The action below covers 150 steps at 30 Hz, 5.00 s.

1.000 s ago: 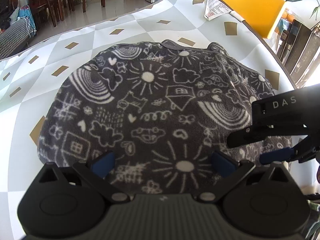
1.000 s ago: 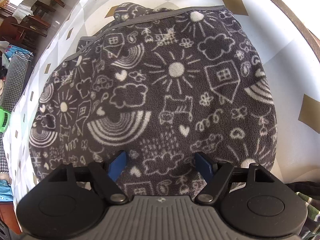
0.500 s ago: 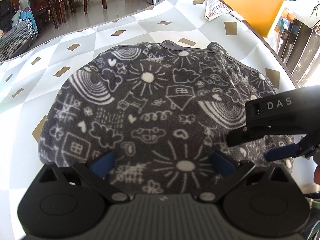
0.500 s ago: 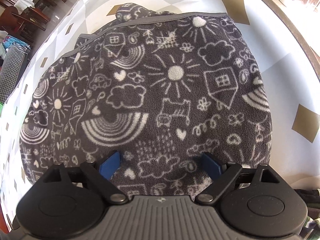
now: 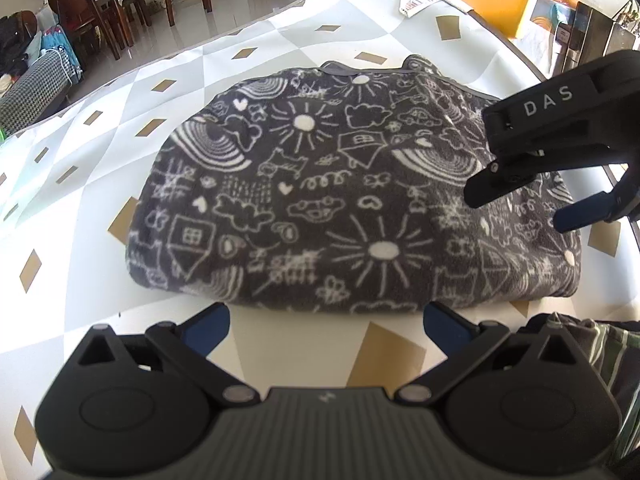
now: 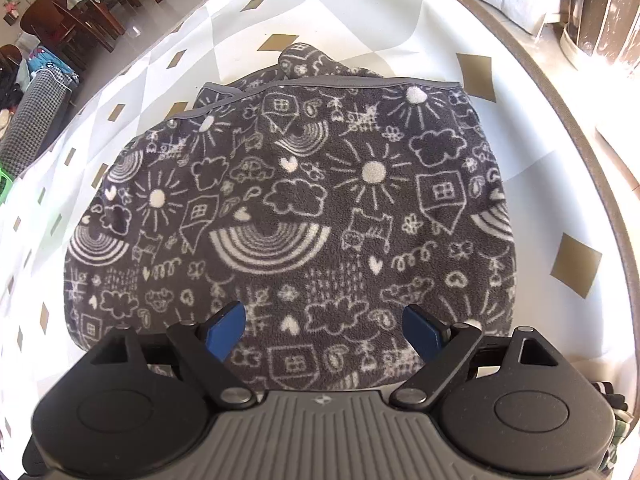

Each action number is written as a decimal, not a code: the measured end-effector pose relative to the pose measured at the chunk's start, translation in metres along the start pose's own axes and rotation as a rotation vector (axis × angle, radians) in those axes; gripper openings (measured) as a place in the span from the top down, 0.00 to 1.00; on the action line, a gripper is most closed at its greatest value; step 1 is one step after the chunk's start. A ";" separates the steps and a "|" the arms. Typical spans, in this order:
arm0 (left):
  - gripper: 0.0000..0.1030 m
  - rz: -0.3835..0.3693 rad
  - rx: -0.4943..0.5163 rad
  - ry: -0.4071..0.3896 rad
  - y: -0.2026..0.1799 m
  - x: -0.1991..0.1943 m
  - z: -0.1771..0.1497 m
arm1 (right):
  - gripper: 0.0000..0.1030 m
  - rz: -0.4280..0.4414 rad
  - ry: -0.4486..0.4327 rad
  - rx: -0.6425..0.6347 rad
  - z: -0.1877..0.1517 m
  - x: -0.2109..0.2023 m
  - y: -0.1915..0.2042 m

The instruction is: Fold clothes

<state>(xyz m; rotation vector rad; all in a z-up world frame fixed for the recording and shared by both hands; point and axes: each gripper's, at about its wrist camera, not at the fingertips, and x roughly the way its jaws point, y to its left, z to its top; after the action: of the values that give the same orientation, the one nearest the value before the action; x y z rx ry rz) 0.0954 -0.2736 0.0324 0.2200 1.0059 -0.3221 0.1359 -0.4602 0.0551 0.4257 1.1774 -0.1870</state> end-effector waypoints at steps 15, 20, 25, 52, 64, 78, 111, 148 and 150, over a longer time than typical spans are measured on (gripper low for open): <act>0.00 -0.007 -0.073 0.020 0.022 -0.019 -0.022 | 0.16 -0.026 -0.058 0.042 -0.038 -0.024 0.000; 0.00 -0.009 -0.056 0.021 0.017 -0.024 -0.028 | 0.16 -0.046 -0.073 0.049 -0.047 -0.028 0.000; 0.00 -0.010 -0.046 0.017 0.015 -0.030 -0.032 | 0.16 -0.055 -0.089 0.049 -0.053 -0.031 0.001; 0.00 0.002 -0.042 -0.041 0.021 -0.066 -0.039 | 0.16 -0.030 -0.195 -0.044 -0.086 -0.057 0.024; 0.00 0.006 -0.074 -0.048 0.027 -0.076 -0.036 | 0.16 -0.030 -0.206 0.029 -0.106 -0.064 0.007; 0.00 0.014 -0.094 -0.036 0.036 -0.082 -0.045 | 0.16 -0.032 -0.179 0.032 -0.126 -0.062 0.003; 0.00 0.007 -0.132 -0.084 0.048 -0.116 -0.063 | 0.16 -0.017 -0.236 -0.041 -0.142 -0.077 0.026; 0.00 0.078 -0.208 -0.064 0.096 -0.118 -0.088 | 0.16 0.185 -0.196 -0.246 -0.168 -0.064 0.103; 0.00 0.088 -0.213 -0.049 0.099 -0.115 -0.093 | 0.16 0.191 -0.180 -0.259 -0.171 -0.060 0.110</act>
<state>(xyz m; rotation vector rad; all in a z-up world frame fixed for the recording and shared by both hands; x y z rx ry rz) 0.0013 -0.1320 0.0862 0.0631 0.9717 -0.1382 0.0070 -0.2944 0.0815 0.2839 0.9628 0.0913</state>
